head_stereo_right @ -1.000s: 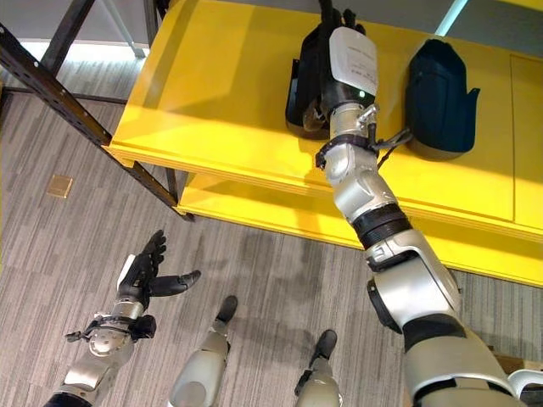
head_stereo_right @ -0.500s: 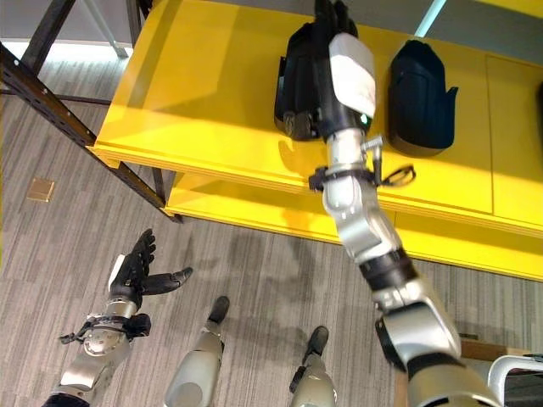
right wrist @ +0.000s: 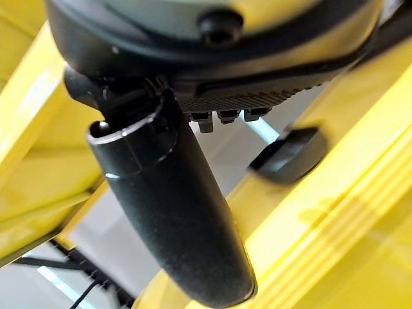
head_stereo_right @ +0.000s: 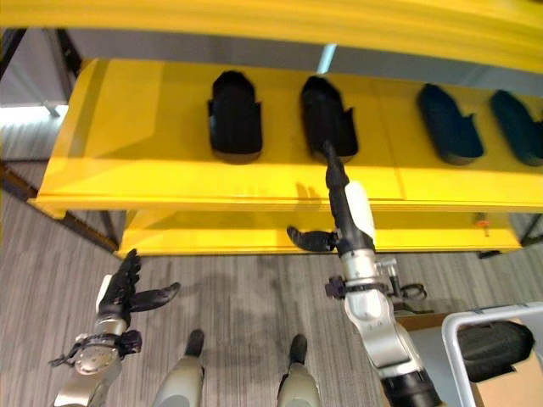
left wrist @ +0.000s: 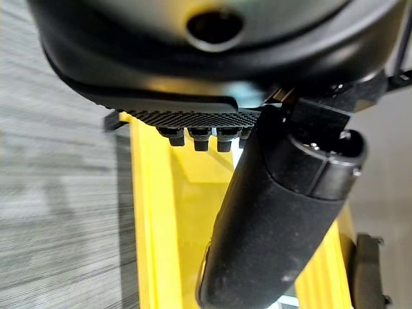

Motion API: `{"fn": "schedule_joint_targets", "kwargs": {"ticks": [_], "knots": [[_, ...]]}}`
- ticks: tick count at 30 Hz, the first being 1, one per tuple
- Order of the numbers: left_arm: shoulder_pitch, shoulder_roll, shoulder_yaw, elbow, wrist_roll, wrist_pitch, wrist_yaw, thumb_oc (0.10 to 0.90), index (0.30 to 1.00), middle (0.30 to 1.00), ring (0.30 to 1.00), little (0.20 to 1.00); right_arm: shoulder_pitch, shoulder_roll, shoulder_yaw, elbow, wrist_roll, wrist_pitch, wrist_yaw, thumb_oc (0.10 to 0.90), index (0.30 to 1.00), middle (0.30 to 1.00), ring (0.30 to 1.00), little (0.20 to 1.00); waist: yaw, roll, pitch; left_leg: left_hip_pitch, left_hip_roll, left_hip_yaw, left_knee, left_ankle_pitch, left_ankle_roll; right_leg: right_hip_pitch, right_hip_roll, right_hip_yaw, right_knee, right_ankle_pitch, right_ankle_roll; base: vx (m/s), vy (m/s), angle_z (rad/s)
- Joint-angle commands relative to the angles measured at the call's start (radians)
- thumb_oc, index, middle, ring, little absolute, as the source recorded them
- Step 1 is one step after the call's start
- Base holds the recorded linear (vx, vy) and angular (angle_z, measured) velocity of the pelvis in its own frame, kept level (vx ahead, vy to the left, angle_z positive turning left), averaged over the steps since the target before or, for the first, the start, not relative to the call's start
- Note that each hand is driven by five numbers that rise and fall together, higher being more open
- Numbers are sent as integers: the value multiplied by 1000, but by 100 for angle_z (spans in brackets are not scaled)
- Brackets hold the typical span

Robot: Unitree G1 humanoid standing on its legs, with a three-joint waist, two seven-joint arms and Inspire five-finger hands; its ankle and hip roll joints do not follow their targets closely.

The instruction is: Move parts from the plastic box to the shelf.

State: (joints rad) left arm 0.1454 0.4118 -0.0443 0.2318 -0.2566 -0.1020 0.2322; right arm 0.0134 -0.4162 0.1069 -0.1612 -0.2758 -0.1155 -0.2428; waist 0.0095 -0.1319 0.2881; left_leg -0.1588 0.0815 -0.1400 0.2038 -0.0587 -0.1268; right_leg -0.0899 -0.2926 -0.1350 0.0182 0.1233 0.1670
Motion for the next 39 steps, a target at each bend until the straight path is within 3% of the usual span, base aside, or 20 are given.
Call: {"fn": "schedule_joint_targets", "kwargs": {"ticks": [1, 9, 10, 12, 13, 15, 17, 18, 20, 23, 26, 29, 31, 32, 33, 36, 37, 39], "knots": [[25, 4, 12, -73, 80, -85, 15, 900, 1000, 1000, 1000, 1000, -62, -46, -20, -94, -43, -103, 7, 900, 1000, 1000, 1000, 1000, -9, 41, -125, 115, -45, 118, -116, -6, 114, 60, -61, -27, 96, -18, 80, 58, 180, -34], [8, 12, 10, -93, 105, -95, 29, 900, 1000, 1000, 1000, 1000, -69, -24, 16, -71, -109, -87, -6, 900, 1000, 1000, 1000, 1000, -35, 50, -137, 169, -66, 188, -161, -8, 143, 9, -66, 45, 109, 75, 95, -15, 92, -42], [2, 11, 13, -98, 99, -95, 42, 900, 1000, 1000, 1000, 1000, -89, -17, 33, -58, -111, -81, -7, 900, 1000, 1000, 1000, 1000, -19, 56, -128, 184, -64, 222, -175, -7, 147, -18, -101, -37, 129, 115, 95, -69, 57, -52], [-5, 7, 24, -104, 96, -96, 52, 900, 1000, 1000, 1000, 1000, -146, -21, 71, -46, -148, -76, -19, 900, 1000, 1000, 1000, 1000, 23, 69, -115, 209, -53, 279, -184, -10, 144, -14, -184, -243, 161, 134, 92, -64, 42, -98], [-6, 6, 25, -104, 96, -96, 52, 900, 1000, 1000, 1000, 1000, -150, -21, 73, -42, -149, -77, -22, 900, 1000, 1000, 1000, 1000, 17, 70, -110, 212, -53, 275, -185, -10, 144, -7, -185, -249, 161, 132, 92, -40, -8, -133], [-2, -2, 34, -103, 94, -97, 52, 900, 1000, 1000, 1000, 1000, -194, -27, 94, -19, -156, -64, -14, 900, 1000, 1000, 1000, 1000, 25, 62, -114, 235, -23, 330, -188, -17, 127, 3, -220, -331, 160, 139, 92, -4, -135, -101], [-2, -2, 34, -103, 94, -97, 52, 900, 1000, 1000, 1000, 1000, -195, -27, 95, -19, -157, -63, -14, 900, 1000, 1000, 1000, 1000, 28, 66, -111, 242, -17, 333, -189, -21, 124, 7, -214, -329, 160, 136, 91, 15, -141, -57], [6, -9, 43, -94, 90, -98, 52, 900, 1000, 1000, 1000, 1000, -179, -33, 82, -16, -159, -59, -15, 900, 1000, 1000, 1000, 1000, 30, 52, -120, 239, 7, 349, -182, -20, 101, 38, -188, -336, 102, 110, 90, 32, -355, -53], [8, -25, 49, -86, 64, -105, 55, 900, 1000, 1000, 1000, 1000, -160, -52, 54, -26, -151, -59, -25, 900, 1000, 1000, 1000, 1000, 8, 52, -136, 232, 61, 358, -181, 9, 66, 54, -121, -307, 45, 79, 81, 37, -370, -22], [19, -33, 52, -87, 58, -107, 50, 900, 1000, 1000, 1000, 1000, -147, -59, 46, -38, -146, -61, -25, 900, 1000, 1000, 1000, 1000, 1, 56, -145, 227, 77, 367, -188, 21, 57, 52, -100, -298, 23, 70, 74, 22, -140, -46], [31, -51, 35, -84, 43, -109, 33, 900, 1000, 1000, 1000, 1000, -136, -82, 22, -33, -139, -66, -43, 900, 1000, 1000, 1000, 1000, -42, 89, -166, 240, 191, 420, -191, 61, 5, 32, 16, -240, -10, 10, 39, 72, -310, -39], [25, -60, 26, -73, 42, -112, 36, 900, 1000, 1000, 1000, 1000, -132, -85, 22, -34, -137, -70, -57, 900, 1000, 1000, 1000, 1000, -58, 103, -168, 245, 226, 433, -196, 78, -10, 22, 61, -214, -15, -10, 21, 43, -203, -70], [-2, -69, 11, -55, 40, -110, 44, 900, 1000, 1000, 1000, 1000, -129, -97, 18, -37, -138, -74, -68, 900, 1000, 1000, 1000, 1000, -73, 121, -170, 244, 276, 444, -178, 119, -33, 17, 111, -199, -14, -33, -1, 68, -216, -46], [-3, -69, 11, -54, 40, -111, 44, 900, 1000, 1000, 1000, 1000, -129, -97, 18, -37, -138, -74, -68, 900, 1000, 1000, 1000, 1000, -73, 121, -171, 243, 277, 444, -178, 118, -34, 17, 112, -200, -14, -33, -1, 108, -328, -38], [-24, -75, -9, -42, 40, -109, 48, 900, 1000, 1000, 1000, 1000, -121, -112, 7, -40, -136, -79, -85, 900, 1000, 1000, 1000, 1000, -88, 135, -168, 232, 321, 438, -130, 156, -48, 22, 168, -184, -18, -59, -32, 115, -291, -34], [-37, -78, -20, -44, 41, -109, 51, 900, 1000, 1000, 1000, 1000, -111, -122, -4, -43, -134, -79, -94, 900, 1000, 1000, 1000, 1000, -90, 142, -160, 214, 334, 414, -66, 185, -52, 38, 197, -181, -29, -76, -54, 94, -220, -27], [-52, -83, -34, -41, 37, -107, 49, 900, 1000, 1000, 1000, 1000, -87, -133, -25, -51, -133, -81, -101, 900, 1000, 1000, 1000, 1000, -88, 139, -142, 172, 317, 396, 45, 188, -40, 61, 203, -185, -41, -92, -78, 89, -214, -16], [-53, -86, -39, -40, 36, -106, 47, 900, 1000, 1000, 1000, 1000, -65, -137, -40, -58, -134, -82, -99, 900, 1000, 1000, 1000, 1000, -91, 140, -136, 143, 307, 383, 81, 187, -36, 76, 206, -197, -51, -102, -85, 59, -106, 14]]}}
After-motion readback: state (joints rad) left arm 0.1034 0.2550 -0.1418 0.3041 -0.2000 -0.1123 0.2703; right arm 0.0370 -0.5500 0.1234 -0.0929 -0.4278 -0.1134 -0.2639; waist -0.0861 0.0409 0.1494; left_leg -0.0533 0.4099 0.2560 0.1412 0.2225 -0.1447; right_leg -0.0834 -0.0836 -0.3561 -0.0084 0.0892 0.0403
